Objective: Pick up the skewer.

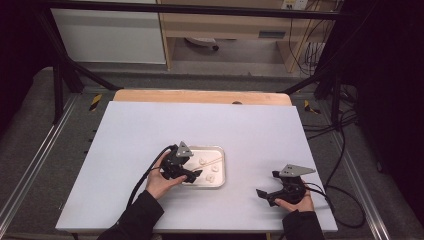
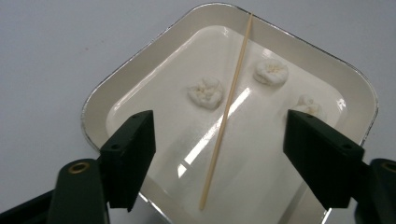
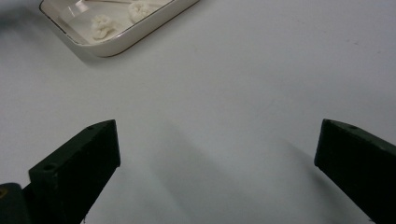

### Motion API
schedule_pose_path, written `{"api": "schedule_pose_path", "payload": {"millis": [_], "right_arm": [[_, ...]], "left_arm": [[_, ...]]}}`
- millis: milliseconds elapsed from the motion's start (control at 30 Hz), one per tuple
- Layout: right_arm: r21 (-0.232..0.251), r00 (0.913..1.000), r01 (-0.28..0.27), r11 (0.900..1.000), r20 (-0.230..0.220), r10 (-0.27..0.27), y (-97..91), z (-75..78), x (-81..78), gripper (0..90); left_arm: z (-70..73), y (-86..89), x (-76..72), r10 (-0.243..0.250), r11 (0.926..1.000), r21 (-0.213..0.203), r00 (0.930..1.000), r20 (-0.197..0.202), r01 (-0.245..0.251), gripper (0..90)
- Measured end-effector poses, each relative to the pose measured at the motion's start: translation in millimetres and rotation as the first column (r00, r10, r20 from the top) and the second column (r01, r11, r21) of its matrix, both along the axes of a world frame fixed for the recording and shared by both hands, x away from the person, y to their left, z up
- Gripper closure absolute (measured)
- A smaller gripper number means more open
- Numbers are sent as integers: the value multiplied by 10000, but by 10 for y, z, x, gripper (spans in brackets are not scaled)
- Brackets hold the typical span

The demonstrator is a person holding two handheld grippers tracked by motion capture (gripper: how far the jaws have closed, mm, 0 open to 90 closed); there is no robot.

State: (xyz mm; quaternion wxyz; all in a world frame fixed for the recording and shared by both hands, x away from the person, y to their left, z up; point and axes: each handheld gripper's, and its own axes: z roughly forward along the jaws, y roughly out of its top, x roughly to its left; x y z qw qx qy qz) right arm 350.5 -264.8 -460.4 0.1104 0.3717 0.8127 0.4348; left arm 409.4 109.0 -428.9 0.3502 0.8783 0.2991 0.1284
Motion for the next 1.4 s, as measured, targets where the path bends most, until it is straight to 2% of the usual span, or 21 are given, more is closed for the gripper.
{"api": "schedule_pose_path", "payload": {"millis": [200, 233, 300, 533, 733, 1067, 1400], "right_arm": [[16, 10000, -10, 10000, -12, 10, 2, 0, 0, 9], [5, 10000, -17, 10000, -6, 17, 0, 0, 0, 9], [6, 10000, -18, 10000, -4, 18, 0, -1, 1, 9], [10, 10000, -25, 10000, -9, 25, 0, 0, 0, 10], [30, 10000, -27, 10000, 17, 27, 0, 0, -1, 10], [4, 10000, -40, 10000, 4, 40, 0, 0, 0, 10], [23, 10000, -36, 10000, -22, 36, 1, 1, -1, 10]], "left_arm": [[-75, -71, 56, -178, 9998, 44, 9996, -228, 179, 405], [-81, -83, 61, -180, 9998, 60, 9995, -244, 182, 452], [-93, -100, 66, -228, 9996, 144, 9994, -242, 232, 468], [-114, -75, 92, -252, 9996, 106, 9990, -380, 256, 652], [-117, -65, 92, -375, 9992, 148, 9985, -403, 381, 752], [-120, -53, 89, -553, 9983, 157, 9977, -388, 560, 877], [-123, -28, 60, -601, 9982, 11, 9974, -398, 602, 885]]}}
